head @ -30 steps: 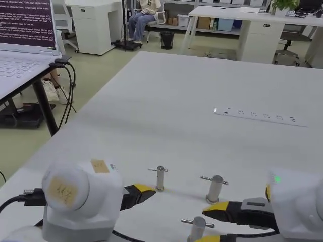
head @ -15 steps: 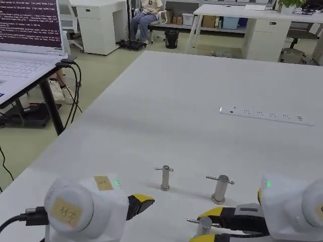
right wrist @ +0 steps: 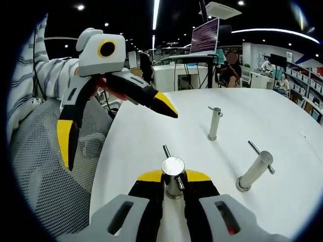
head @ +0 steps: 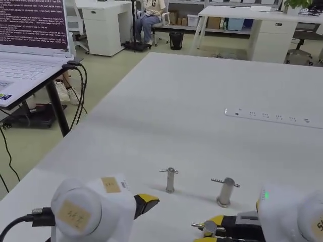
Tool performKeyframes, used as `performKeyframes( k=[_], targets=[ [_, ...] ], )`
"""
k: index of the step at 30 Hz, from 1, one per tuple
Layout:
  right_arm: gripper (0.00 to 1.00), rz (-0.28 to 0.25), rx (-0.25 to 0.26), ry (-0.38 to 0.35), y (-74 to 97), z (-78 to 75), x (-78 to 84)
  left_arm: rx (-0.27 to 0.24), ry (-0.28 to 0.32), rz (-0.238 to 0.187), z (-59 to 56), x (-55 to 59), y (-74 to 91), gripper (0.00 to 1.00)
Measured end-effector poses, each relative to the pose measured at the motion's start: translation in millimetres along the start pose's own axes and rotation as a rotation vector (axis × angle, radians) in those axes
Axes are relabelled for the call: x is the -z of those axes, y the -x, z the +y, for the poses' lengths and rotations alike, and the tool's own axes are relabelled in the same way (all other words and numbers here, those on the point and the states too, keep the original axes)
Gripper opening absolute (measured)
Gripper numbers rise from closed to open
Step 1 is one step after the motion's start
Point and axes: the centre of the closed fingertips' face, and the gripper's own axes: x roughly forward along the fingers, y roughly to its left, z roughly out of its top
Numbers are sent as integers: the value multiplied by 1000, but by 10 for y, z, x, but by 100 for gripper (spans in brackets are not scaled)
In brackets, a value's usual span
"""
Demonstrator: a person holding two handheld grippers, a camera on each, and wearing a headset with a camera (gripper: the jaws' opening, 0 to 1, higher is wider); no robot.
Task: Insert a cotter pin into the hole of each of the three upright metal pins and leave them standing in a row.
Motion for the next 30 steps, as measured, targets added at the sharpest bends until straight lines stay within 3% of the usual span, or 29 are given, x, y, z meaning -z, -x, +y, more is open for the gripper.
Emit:
performKeyframes(
  k=[9, 15, 19, 30],
  targets=[
    [8, 17, 30, 63, 49, 19, -23, -13, 4, 4, 19, 14, 32, 98],
    [8, -1, 41, 66, 248, -61, -145, -21, 10, 8, 43, 29, 45, 98],
    [8, -23, 54, 21, 402, -180, -151, -23, 21, 3, 51, 25, 42, 98],
    [8, 20, 141, 7, 799, -714, 53, -17, 30, 9, 35, 40, 38, 98]
  ],
)
